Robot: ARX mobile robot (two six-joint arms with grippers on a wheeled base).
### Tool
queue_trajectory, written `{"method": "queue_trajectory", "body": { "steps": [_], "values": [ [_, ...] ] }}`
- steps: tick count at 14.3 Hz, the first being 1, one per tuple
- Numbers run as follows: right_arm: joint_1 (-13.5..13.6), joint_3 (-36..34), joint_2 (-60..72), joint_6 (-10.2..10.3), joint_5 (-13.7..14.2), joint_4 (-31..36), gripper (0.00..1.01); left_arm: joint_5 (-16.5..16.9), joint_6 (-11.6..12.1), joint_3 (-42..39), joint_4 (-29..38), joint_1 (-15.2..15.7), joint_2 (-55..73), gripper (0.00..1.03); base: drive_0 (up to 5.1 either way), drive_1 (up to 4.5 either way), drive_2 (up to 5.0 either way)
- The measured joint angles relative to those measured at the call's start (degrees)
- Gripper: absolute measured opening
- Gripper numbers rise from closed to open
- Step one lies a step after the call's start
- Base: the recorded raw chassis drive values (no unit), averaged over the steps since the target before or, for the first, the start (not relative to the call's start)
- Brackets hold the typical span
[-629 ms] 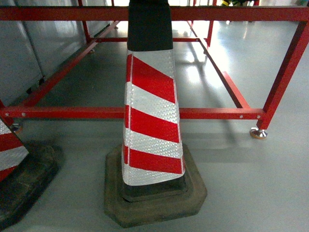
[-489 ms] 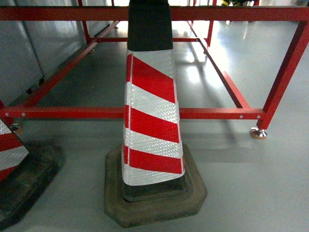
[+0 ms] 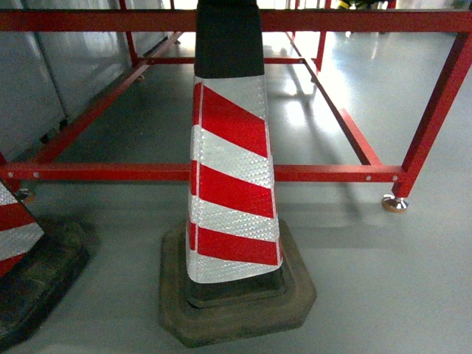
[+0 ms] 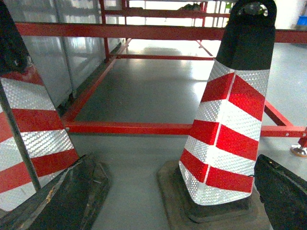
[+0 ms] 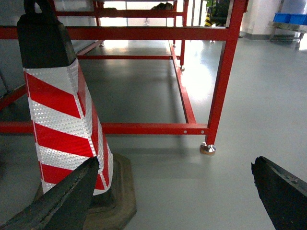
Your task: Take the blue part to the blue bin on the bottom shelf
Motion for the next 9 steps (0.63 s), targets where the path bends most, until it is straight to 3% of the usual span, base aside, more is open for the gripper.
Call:
{"method": "queue_trajectory", "body": {
  "steps": [9],
  "values": [
    [0.0, 0.0, 0.0, -0.02, 0.0, 0.0, 0.98, -0.02, 0.0, 0.0, 0.0, 0.0, 0.0, 0.98, 0.0, 0.0, 0.0]
  ]
}}
